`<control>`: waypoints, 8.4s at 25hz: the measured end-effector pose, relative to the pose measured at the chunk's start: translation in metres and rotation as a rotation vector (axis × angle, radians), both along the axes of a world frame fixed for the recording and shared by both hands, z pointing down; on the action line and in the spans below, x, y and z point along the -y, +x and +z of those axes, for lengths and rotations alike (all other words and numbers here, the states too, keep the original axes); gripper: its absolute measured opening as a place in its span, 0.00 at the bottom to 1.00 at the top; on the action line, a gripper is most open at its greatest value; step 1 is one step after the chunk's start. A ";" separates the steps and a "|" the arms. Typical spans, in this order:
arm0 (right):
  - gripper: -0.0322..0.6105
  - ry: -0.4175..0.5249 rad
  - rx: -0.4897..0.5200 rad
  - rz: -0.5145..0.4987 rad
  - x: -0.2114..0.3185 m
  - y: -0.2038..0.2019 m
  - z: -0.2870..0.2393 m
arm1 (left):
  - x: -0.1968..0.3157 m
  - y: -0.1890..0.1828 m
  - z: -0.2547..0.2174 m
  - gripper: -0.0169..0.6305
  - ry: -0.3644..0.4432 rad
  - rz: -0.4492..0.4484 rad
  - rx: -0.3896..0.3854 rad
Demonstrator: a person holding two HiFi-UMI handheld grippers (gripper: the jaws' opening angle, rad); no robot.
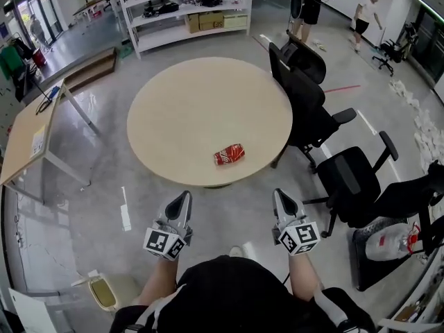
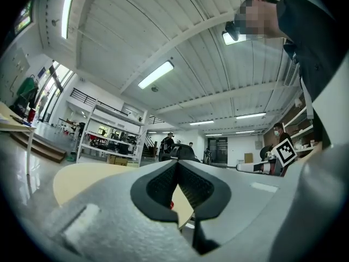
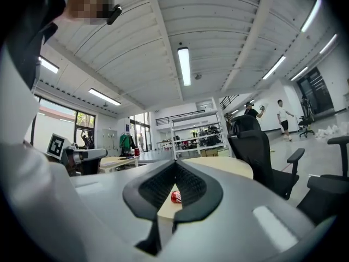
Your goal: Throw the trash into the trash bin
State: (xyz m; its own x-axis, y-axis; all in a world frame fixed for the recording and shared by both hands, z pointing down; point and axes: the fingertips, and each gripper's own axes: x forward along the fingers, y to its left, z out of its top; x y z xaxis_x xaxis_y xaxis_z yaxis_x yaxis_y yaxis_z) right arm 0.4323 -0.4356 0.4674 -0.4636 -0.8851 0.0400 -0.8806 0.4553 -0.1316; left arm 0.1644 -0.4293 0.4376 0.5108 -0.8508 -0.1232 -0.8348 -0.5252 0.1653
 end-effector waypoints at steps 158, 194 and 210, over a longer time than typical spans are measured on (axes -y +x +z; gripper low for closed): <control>0.57 -0.034 0.030 -1.536 -0.063 -0.424 -0.039 | -0.207 -0.229 0.000 0.03 -0.022 -1.027 -0.020; 0.57 -0.116 0.076 -2.202 -0.394 -0.699 -0.026 | -0.560 -0.369 0.007 0.03 -0.016 -1.833 -0.027; 0.57 -0.186 0.032 -2.327 -0.420 -0.809 0.000 | -0.559 -0.455 0.024 0.03 -0.074 -1.935 -0.074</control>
State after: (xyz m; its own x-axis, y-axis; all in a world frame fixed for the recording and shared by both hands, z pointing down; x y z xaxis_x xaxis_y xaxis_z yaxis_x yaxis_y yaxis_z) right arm -0.3769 -0.0153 0.4677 -0.3182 0.9480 0.0034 0.9118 0.3071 -0.2726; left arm -0.2904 0.1301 0.4620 -0.9843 -0.1720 -0.0398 -0.1765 0.9644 0.1970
